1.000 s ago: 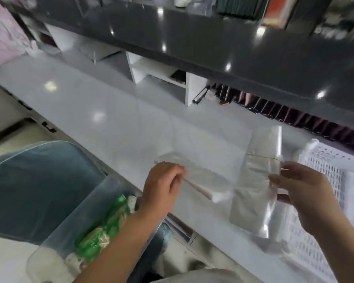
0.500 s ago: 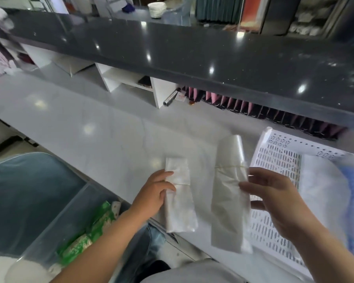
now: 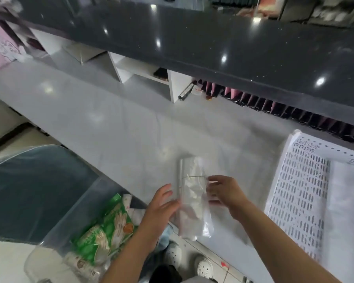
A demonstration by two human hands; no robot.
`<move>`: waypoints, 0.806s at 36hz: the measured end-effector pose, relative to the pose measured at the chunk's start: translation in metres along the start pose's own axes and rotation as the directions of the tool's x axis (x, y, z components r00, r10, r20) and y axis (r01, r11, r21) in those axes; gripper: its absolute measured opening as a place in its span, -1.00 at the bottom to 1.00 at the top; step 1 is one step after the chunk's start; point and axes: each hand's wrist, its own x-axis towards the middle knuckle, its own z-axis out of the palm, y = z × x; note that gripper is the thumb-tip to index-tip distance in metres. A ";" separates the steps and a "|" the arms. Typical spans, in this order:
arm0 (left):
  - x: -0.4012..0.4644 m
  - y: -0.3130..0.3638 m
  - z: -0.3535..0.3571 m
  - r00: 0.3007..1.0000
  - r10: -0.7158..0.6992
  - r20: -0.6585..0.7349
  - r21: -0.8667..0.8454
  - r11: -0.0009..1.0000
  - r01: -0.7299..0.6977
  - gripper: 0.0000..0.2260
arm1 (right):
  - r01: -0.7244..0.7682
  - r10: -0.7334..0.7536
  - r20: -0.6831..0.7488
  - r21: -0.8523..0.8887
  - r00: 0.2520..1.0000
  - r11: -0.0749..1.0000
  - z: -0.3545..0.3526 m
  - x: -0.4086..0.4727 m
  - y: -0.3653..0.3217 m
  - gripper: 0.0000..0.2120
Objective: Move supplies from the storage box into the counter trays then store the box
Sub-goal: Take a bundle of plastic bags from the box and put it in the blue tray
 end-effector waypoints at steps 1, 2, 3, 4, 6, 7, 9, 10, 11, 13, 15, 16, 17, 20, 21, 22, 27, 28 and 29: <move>0.002 0.002 0.002 1.000 -0.017 0.013 0.009 1.000 0.017 -0.58 | 0.005 -0.007 -0.053 -0.030 0.999 1.000 0.003 0.005 0.007 -0.66; 0.004 0.003 0.003 0.999 -0.034 0.021 0.027 0.999 0.033 -0.57 | 0.022 -0.027 -0.098 -0.057 0.995 0.998 0.005 0.008 0.013 -0.63; 0.005 0.004 0.003 0.999 -0.045 0.031 0.044 0.998 0.044 -0.58 | 0.038 -0.049 -0.132 -0.090 0.990 0.995 0.008 0.008 0.017 -0.61; 0.007 0.005 0.004 0.998 -0.054 0.040 0.061 0.997 0.052 -0.61 | 0.053 -0.071 -0.150 -0.121 0.986 0.991 0.010 0.007 0.020 -0.61; 0.009 0.004 0.006 0.996 -0.056 0.073 0.114 0.992 0.048 -0.66 | 0.071 -0.099 -0.152 -0.179 0.983 0.981 0.014 0.002 0.025 -0.59; 0.009 0.003 0.006 0.995 -0.053 0.087 0.134 0.990 0.041 -0.66 | 0.082 -0.115 -0.145 -0.214 0.983 0.973 0.016 -0.002 0.027 -0.57; 0.009 0.004 0.008 0.996 -0.050 0.080 0.138 0.990 0.039 -0.66 | 0.120 -0.164 -0.125 -0.301 0.979 0.946 0.021 -0.009 0.029 -0.54; 0.009 0.003 0.009 0.996 -0.048 0.079 0.131 0.991 0.037 -0.66 | 0.137 -0.186 -0.113 -0.347 0.976 0.928 0.024 -0.011 0.029 -0.53; 0.009 0.002 0.008 0.995 -0.052 0.082 0.132 0.990 0.040 -0.67 | 0.145 -0.198 -0.104 -0.385 0.975 0.912 0.025 -0.011 0.030 -0.52; 0.011 0.001 0.006 0.994 -0.075 0.086 0.135 0.989 0.063 -0.69 | 0.147 -0.205 -0.094 -0.428 0.974 0.892 0.027 -0.007 0.030 -0.49; 0.014 -0.002 0.003 0.993 -0.083 0.090 0.149 0.986 0.069 -0.74 | 0.128 -0.183 -0.091 -0.428 0.979 0.895 0.028 -0.005 0.029 -0.47; 0.015 -0.001 0.002 0.993 -0.088 0.081 0.143 0.987 0.076 -0.75 | 0.114 -0.167 -0.094 -0.417 0.981 0.902 0.029 -0.006 0.028 -0.46; 0.017 -0.001 0.000 0.993 -0.095 0.064 0.132 0.987 0.086 -0.75 | 0.100 -0.156 -0.107 -0.404 0.982 0.909 0.029 -0.007 0.027 -0.43; 0.027 0.003 -0.003 0.992 -0.124 0.034 0.003 0.992 0.124 -0.71 | 0.052 -0.126 -0.200 -0.342 0.972 0.938 0.027 -0.013 0.028 -0.31; 0.031 0.005 -0.003 0.989 -0.140 0.043 -0.057 0.988 0.143 -0.68 | 0.032 -0.108 -0.229 -0.313 0.968 0.949 0.026 -0.017 0.030 -0.29; 0.034 0.009 -0.002 0.986 -0.159 0.056 -0.103 0.981 0.164 -0.65 | 0.004 -0.076 -0.248 -0.280 0.966 0.960 0.026 -0.020 0.032 -0.30; 0.054 0.023 -0.001 0.947 -0.304 0.107 0.020 0.953 0.304 -0.55 | -0.056 0.022 -0.244 -0.135 0.969 0.989 0.033 -0.030 0.043 -0.49; 0.055 0.027 -0.002 0.936 -0.326 0.131 0.059 0.945 0.321 -0.60 | -0.058 0.032 -0.242 -0.103 0.970 0.993 0.035 -0.032 0.044 -0.53; 0.057 0.030 -0.003 0.929 -0.332 0.163 0.095 0.943 0.320 -0.66 | -0.052 0.033 -0.244 -0.071 0.969 0.996 0.037 -0.033 0.045 -0.59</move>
